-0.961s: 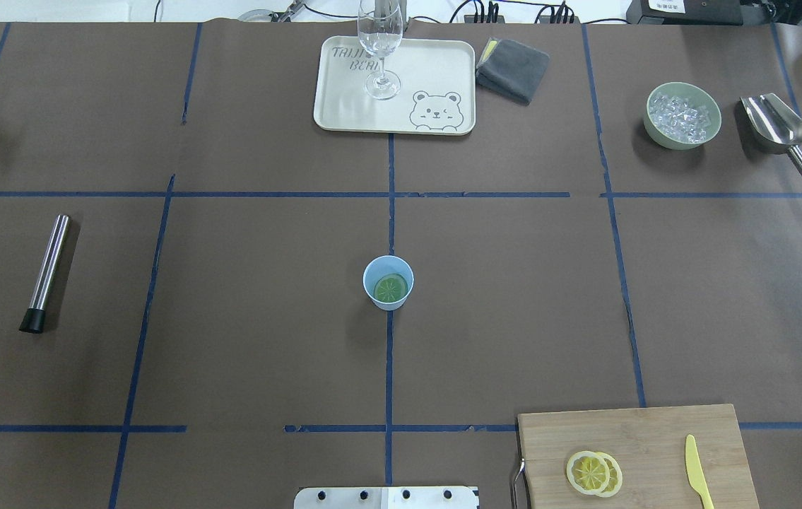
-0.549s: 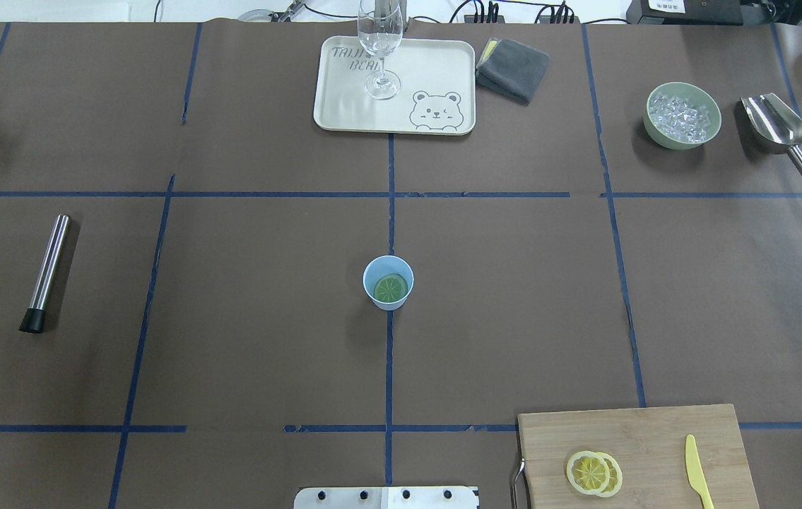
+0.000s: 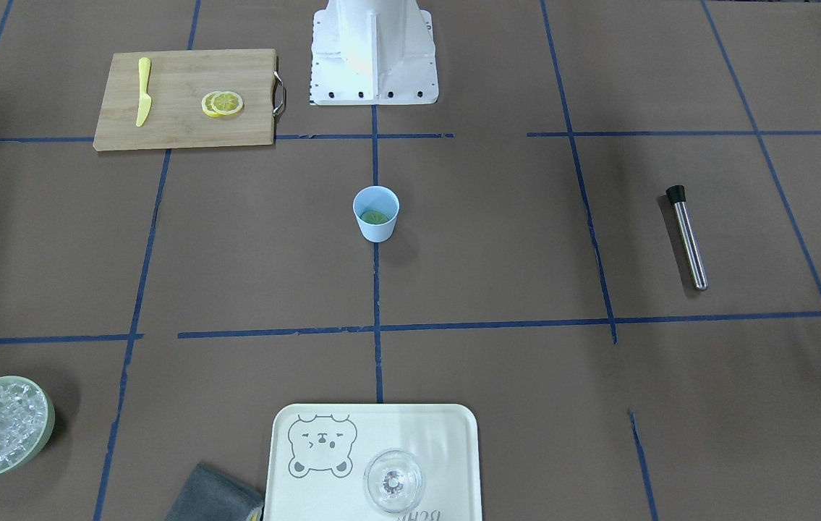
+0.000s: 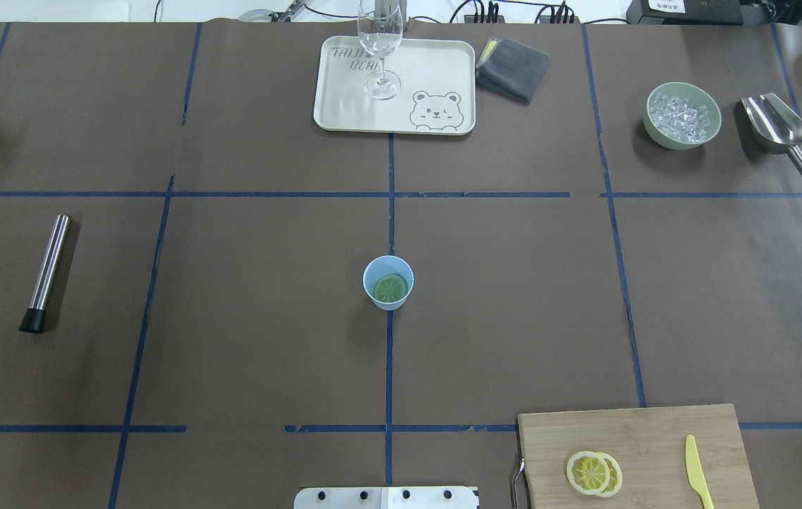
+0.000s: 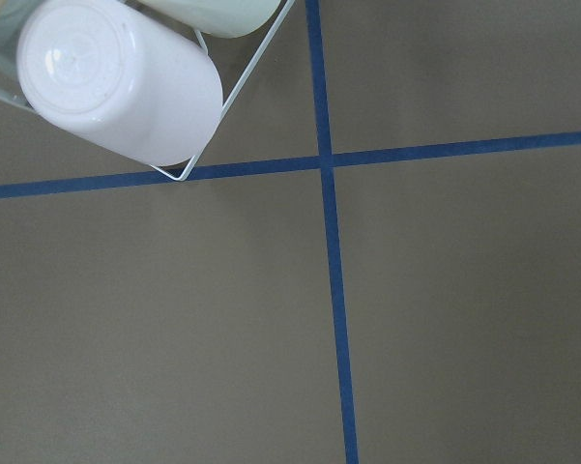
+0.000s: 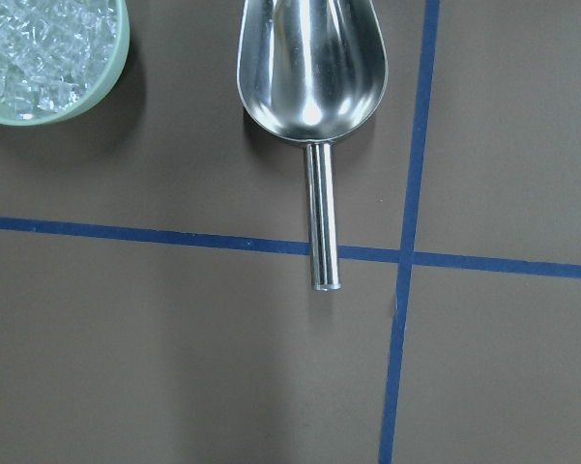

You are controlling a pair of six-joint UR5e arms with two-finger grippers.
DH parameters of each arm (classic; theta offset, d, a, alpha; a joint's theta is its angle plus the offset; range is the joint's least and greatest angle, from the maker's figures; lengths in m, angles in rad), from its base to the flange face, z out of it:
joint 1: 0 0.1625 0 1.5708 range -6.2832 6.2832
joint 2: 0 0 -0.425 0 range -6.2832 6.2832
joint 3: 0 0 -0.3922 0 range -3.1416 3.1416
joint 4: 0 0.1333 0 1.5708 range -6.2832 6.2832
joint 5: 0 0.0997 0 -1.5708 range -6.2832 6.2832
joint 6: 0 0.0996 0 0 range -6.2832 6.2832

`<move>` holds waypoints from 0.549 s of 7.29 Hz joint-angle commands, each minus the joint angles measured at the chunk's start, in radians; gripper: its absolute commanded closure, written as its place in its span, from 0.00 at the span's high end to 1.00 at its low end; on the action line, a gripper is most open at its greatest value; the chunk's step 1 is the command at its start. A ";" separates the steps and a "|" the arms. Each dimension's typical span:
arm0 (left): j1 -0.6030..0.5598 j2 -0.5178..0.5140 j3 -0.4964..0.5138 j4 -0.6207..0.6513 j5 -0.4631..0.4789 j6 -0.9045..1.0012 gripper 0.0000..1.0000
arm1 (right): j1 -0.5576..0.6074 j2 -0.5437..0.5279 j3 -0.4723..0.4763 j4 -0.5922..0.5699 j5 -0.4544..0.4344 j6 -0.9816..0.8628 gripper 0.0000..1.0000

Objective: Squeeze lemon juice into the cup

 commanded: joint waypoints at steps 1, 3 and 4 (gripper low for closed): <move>-0.001 -0.007 0.001 0.000 0.000 -0.001 1.00 | 0.000 0.001 -0.002 0.000 0.000 0.000 1.00; -0.001 -0.012 -0.001 0.000 0.003 -0.004 1.00 | 0.000 0.002 -0.002 0.000 0.002 0.000 1.00; -0.001 -0.017 -0.002 0.000 0.005 -0.004 1.00 | 0.000 0.001 -0.002 0.000 0.002 0.000 1.00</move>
